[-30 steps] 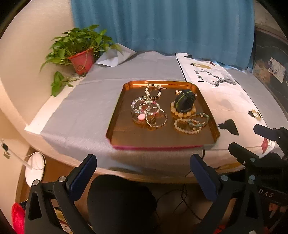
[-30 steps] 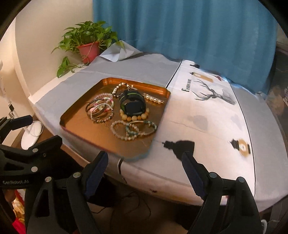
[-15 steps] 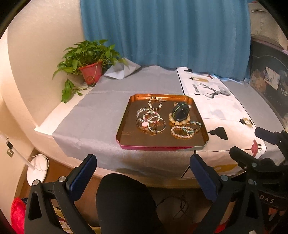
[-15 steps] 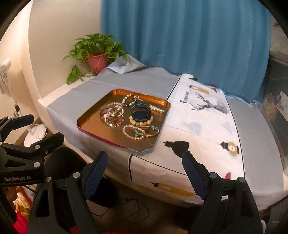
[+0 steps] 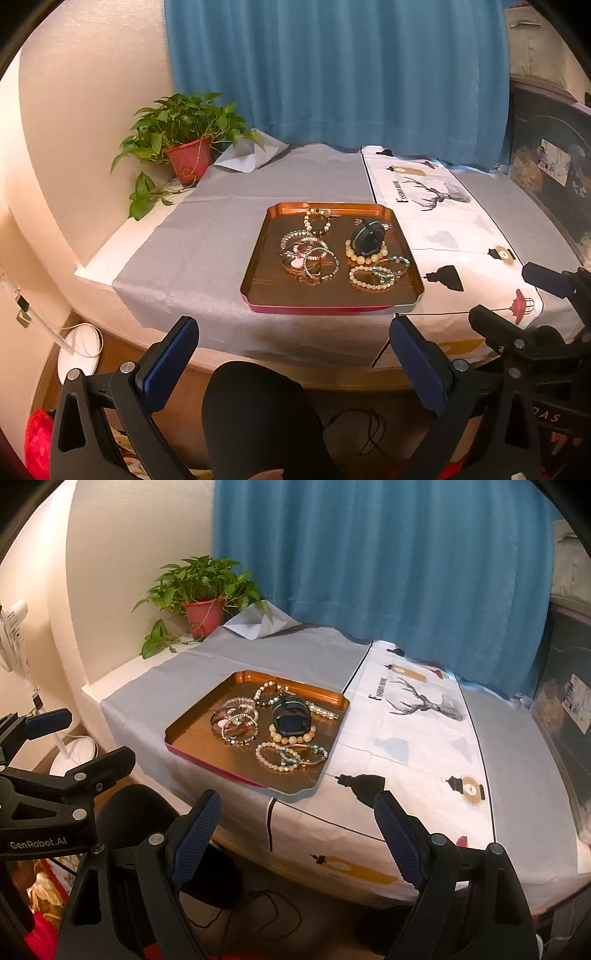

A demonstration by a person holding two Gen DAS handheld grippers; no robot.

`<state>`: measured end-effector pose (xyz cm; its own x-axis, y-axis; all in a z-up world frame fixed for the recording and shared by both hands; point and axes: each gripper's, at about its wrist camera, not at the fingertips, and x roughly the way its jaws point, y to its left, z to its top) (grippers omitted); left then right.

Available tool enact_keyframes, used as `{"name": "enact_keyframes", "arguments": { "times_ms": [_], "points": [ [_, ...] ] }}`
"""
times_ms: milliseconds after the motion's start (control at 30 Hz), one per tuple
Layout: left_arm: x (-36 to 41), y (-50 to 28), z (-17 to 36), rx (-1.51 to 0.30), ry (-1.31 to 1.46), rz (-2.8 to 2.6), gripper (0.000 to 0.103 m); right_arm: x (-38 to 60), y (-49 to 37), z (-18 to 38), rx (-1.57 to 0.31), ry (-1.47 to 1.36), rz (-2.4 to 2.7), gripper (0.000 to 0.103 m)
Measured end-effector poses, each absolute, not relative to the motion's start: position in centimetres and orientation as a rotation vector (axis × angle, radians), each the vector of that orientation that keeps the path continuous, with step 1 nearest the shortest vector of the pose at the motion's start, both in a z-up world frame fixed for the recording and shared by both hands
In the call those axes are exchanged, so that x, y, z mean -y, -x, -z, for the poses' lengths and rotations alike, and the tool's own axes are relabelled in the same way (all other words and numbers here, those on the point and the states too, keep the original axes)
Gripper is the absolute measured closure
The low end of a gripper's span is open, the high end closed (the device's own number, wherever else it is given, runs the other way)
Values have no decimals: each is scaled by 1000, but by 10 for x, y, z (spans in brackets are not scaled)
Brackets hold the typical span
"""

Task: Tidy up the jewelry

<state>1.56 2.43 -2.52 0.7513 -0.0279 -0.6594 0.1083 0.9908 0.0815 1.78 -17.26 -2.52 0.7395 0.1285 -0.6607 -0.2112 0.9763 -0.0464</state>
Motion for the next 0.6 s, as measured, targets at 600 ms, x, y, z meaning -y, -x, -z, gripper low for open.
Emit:
{"name": "enact_keyframes", "arguments": {
  "times_ms": [600],
  "points": [
    [-28,-18,27,-725,-110,62,1,177,-21,26,-722,121,-189,17]
  ]
}}
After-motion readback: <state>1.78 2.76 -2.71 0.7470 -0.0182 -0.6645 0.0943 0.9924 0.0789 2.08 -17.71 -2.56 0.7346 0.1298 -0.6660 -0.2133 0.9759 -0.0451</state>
